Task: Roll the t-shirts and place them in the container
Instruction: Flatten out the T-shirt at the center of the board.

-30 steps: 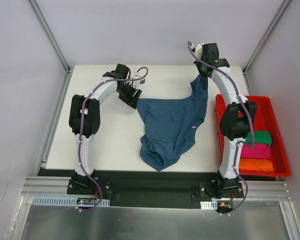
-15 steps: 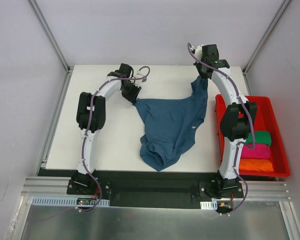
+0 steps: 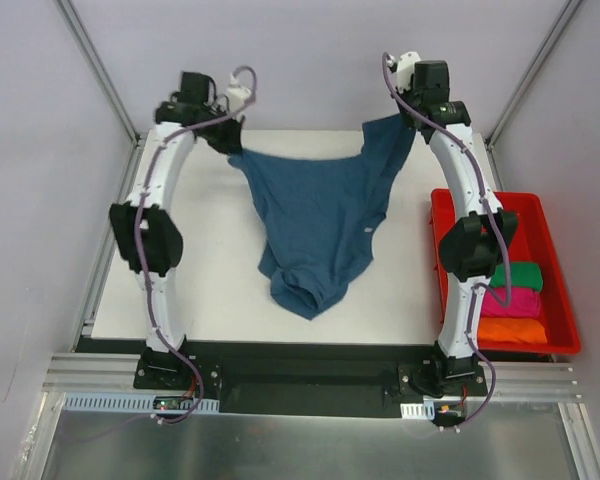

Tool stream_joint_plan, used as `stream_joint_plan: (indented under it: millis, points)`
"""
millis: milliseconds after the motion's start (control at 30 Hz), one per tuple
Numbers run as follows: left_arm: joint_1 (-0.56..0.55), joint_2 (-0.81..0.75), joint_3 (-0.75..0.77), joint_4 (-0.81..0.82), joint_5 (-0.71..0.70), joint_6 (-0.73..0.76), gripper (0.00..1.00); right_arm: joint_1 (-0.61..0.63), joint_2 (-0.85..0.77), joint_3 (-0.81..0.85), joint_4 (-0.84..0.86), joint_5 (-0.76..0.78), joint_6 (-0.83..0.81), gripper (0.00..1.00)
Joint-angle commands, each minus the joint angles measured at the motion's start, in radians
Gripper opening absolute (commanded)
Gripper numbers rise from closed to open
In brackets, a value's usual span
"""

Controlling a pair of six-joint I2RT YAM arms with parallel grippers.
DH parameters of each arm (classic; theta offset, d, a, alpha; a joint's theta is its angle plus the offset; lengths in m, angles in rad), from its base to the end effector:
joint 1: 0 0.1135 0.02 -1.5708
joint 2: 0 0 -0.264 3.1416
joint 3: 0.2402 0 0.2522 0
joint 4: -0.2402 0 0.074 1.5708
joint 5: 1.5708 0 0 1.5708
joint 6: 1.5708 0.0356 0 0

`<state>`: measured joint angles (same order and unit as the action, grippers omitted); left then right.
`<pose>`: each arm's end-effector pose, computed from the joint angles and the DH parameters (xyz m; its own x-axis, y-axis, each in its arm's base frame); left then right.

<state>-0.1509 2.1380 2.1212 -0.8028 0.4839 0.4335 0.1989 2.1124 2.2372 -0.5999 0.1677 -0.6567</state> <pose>0.4718 -0.0885 0.3149 -0.4680 0.4473 -0.7622 0.7092 0.7047 -0.0219 0.4802 0.0907 0.3798 -0.3250 -0.6796 -0.6577 -0.3128 0.7336 -0.6034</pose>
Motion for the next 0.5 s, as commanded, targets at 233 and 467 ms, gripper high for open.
stream_joint_plan:
  millis: [233,467]
  points:
    - [0.040,-0.556,0.079,-0.197,-0.105,0.169,0.00,0.057,-0.351,-0.118,0.311,-0.115,-0.139,0.01]
    - [0.040,-0.777,-0.334,-0.355,-0.078,0.203,0.00,0.068,-0.641,-0.625,0.275,-0.206,-0.176,0.01]
